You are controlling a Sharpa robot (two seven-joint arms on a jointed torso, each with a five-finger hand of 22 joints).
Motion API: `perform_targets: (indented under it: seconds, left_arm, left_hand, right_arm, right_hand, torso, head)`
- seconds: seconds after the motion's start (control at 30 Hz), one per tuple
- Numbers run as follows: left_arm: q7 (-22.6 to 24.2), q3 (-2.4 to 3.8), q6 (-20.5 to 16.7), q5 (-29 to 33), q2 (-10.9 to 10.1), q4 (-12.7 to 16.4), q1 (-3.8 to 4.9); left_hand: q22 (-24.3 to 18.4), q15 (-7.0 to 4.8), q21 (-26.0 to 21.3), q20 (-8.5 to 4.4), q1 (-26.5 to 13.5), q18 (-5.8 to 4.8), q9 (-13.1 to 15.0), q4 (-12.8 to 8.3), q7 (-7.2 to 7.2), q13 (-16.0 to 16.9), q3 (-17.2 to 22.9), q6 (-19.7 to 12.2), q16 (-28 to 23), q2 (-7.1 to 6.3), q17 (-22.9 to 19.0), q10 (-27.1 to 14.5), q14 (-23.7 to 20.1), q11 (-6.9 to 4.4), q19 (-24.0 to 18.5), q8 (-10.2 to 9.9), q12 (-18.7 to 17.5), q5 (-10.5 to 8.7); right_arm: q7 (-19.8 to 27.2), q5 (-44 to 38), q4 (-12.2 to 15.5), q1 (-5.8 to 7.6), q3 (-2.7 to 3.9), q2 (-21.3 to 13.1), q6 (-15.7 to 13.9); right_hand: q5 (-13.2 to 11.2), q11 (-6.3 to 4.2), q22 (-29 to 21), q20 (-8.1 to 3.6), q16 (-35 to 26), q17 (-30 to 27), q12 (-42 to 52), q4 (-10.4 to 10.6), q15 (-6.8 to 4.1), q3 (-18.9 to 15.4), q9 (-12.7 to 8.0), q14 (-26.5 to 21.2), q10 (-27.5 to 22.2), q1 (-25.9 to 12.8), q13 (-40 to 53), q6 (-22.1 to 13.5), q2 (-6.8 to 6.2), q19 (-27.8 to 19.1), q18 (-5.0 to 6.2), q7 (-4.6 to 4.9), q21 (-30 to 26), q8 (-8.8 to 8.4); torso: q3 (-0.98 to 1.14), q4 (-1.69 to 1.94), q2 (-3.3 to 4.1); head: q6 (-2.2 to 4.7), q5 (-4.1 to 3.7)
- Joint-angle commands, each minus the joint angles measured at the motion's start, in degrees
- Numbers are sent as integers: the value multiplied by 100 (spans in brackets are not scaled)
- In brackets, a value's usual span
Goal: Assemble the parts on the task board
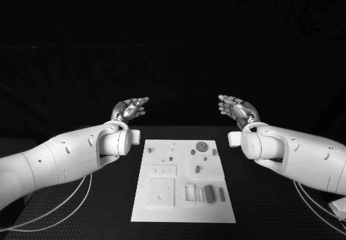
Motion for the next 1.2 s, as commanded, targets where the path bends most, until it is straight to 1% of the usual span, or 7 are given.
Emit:
perform_targets:
  seconds: [0.03,0.3,0.47,0.5,0.67,0.83,1.2]
  left_arm:
    - [-765,-67,916,-307,152,-463,190]
    - [-1179,-197,1357,-429,372,-1126,467]
    - [-1228,-212,1409,-443,398,-1204,499]
    - [-1175,-234,1767,-535,169,-901,503]
    - [-1085,-235,1979,-763,-32,-578,504]
    - [-985,-232,2027,-887,-232,-173,504]
    - [-901,-223,1999,-925,-677,830,506]
  left_hand:
    - [137,36,39,5,223,-88,96,-21,22,18,116,131,77,-12,108,166,126,20,157,94,26,36]
    - [158,40,127,-72,265,-60,134,-5,150,96,139,312,260,17,181,559,427,177,360,181,201,41]
    - [330,-140,537,-258,510,224,183,-184,325,284,232,870,932,130,504,1435,1678,285,1209,394,564,58]
    - [366,-195,609,-303,554,256,200,-234,338,352,244,1048,1027,165,565,1696,1861,254,1351,463,681,60]
    - [536,-482,909,-526,753,319,225,-513,185,559,288,1666,1365,269,888,2366,2518,-3,1941,611,874,57]
    - [604,-559,973,-640,906,277,217,-723,101,666,342,1923,1392,286,1078,2624,2686,-95,2107,590,844,66]
    - [652,-589,994,-699,916,238,199,-722,89,741,304,1996,1375,199,1215,2762,2772,-136,2175,519,791,64]
  right_arm:
    - [-790,-474,-389,181,-44,76,1425]
    - [-1316,-715,-1011,481,-136,196,2298]
    - [-1443,-773,-1162,554,-159,225,2509]
    - [-1182,-4313,-1807,551,-158,550,1931]
    - [-1205,-5237,-1882,550,-156,583,1878]
    - [-1224,-6177,-1765,551,-153,530,1952]
    - [-1369,-7968,-1452,551,-148,470,2134]
  right_hand:
    - [47,72,372,45,109,89,43,-138,91,123,122,181,215,326,24,180,-5,120,61,573,47,124]
    - [52,131,709,-23,464,235,231,-627,184,288,335,859,753,682,81,803,-122,822,302,625,232,493]
    - [53,4,641,-61,908,480,458,-984,-187,565,441,1844,1526,1022,142,1493,-190,1739,633,519,391,760]
    - [51,-49,628,-70,996,544,500,-990,-272,604,466,2037,1669,1102,159,1611,-212,1943,703,488,439,803]
    - [57,-264,608,-112,1402,889,645,-988,-705,803,572,2932,2240,1433,265,2077,-306,2907,1016,394,720,933]
    - [51,-451,655,-419,1937,1393,621,-998,-1134,892,660,3872,2692,1499,313,2492,-363,4047,1105,245,1119,939]
    - [49,-659,758,-800,2639,1970,504,-995,-1371,836,735,4585,3154,1529,342,2852,-497,4956,1105,122,1593,826]
  torso:
    - [0,0,8]
    - [0,0,8]
    - [0,0,8]
    - [-3,-6,25]
    - [13,18,47]
    - [60,82,134]
    - [212,305,412]
  head:
    - [-12,3]
    - [-12,3]
    - [-12,3]
    - [3,27]
    - [-15,10]
    - [-15,-53]
    - [92,-241]
